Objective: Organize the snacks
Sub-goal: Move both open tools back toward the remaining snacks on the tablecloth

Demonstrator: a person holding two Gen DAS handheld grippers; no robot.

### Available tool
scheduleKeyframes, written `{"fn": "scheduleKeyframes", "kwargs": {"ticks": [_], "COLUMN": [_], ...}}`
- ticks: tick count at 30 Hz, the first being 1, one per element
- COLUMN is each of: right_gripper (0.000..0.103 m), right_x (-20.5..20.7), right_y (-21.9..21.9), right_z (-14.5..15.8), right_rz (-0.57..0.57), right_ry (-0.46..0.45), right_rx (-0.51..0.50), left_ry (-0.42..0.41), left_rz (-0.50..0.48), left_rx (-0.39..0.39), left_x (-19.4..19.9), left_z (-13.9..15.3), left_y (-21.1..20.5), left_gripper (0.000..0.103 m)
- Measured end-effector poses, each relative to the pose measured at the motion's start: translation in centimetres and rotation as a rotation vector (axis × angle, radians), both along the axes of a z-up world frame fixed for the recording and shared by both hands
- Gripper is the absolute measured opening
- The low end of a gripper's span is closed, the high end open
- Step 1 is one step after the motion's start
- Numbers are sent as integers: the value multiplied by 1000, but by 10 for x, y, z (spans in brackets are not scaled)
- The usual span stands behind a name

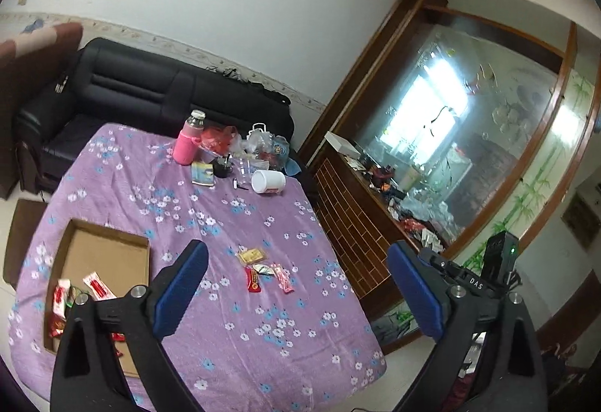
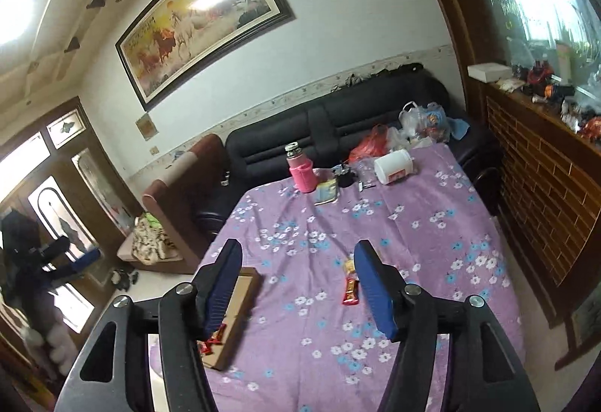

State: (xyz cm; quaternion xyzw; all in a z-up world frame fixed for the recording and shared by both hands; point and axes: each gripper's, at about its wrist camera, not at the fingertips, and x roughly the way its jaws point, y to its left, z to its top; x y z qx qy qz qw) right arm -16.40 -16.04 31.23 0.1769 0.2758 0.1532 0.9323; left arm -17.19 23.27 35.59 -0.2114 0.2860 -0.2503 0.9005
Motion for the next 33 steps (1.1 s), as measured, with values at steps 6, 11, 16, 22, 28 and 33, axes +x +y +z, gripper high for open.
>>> {"fn": "scheduleKeyframes", "kwargs": {"ticks": [6,11,16,22,28,33], "right_gripper": [66,66,66,66,66,66], "right_x": [24,43,62,76,90,106], "right_y": [10,16,23,25,20,11], "right_z": [-76,-135,-175,-211,-232,-250], "right_rz": [3,13,-2,-6,-12,-46], "right_ry": [170,297,367,424,438,463], "right_rx": [-7,1,-43,-30,-22,-24], "left_ry": [193,325,424,520,525,488], "left_rz": [-87,-133,-148,-130,-85,-60], "left_rx": [-69,-118,-130,-125,-36,92], "left_x": [28,46,57,68,76,85], "left_z": [-65,-122,-174,-231,-265,-288], "left_y": [-11,-25,-37,-47,-57,-71], "left_gripper": [97,97,97,97,97,97]}}
